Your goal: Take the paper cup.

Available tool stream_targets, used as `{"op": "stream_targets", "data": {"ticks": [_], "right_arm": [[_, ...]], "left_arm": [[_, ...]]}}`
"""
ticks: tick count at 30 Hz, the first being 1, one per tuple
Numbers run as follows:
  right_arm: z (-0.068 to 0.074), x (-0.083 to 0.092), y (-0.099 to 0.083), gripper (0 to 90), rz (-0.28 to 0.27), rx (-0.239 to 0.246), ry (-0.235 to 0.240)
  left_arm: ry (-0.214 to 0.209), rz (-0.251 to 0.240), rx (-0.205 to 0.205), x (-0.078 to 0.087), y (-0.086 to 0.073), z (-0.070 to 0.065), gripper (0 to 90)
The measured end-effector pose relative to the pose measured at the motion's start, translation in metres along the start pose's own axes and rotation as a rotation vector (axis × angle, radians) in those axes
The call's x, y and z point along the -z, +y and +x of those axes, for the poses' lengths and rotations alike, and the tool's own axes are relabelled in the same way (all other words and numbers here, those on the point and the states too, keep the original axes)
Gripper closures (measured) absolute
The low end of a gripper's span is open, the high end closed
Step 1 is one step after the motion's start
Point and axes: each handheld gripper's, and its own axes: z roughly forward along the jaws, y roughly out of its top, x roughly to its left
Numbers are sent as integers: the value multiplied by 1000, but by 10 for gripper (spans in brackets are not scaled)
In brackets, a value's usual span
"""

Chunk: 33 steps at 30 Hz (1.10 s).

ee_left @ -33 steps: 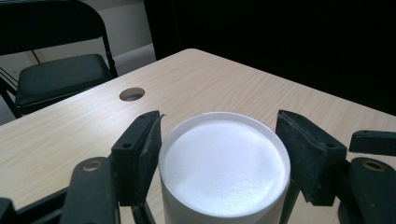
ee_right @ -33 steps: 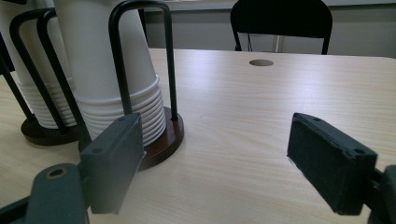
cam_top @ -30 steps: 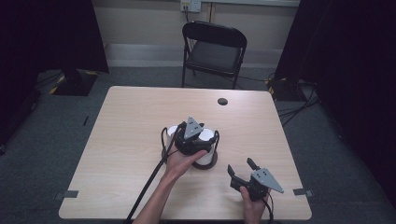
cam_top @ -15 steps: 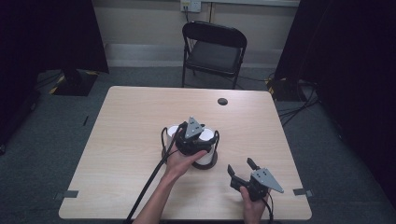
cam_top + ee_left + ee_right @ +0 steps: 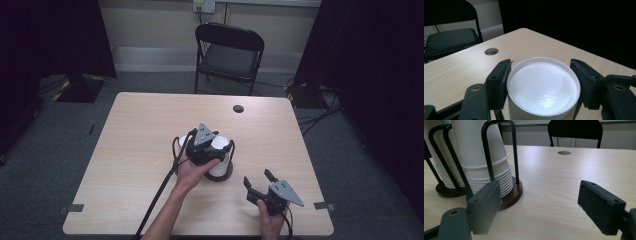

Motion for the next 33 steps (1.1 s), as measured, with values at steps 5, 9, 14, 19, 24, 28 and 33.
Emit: {"op": "stream_targets", "data": {"ticks": [5, 9, 14, 19, 24, 28, 33], "right_arm": [[0, 0, 0, 180, 1, -2, 0], [0, 0, 0, 179, 1, 0, 0], [0, 0, 0, 180, 1, 0, 0], [0, 0, 0, 179, 1, 0, 1], [0, 0, 0, 179, 1, -2, -1], [0, 0, 0, 179, 0, 0, 0], [0, 0, 0, 180, -1, 0, 0]], "left_arm": [[6, -13, -6, 3, 1, -1, 355], [10, -17, -20, 3, 1, -2, 355], [8, -53, -12, 6, 3, -3, 355], [13, -90, -8, 11, 4, -1, 355], [19, -101, -14, 13, 5, -3, 355], [20, -133, 0, 16, 8, -2, 355], [16, -165, 40, 20, 11, 2, 355]]}}
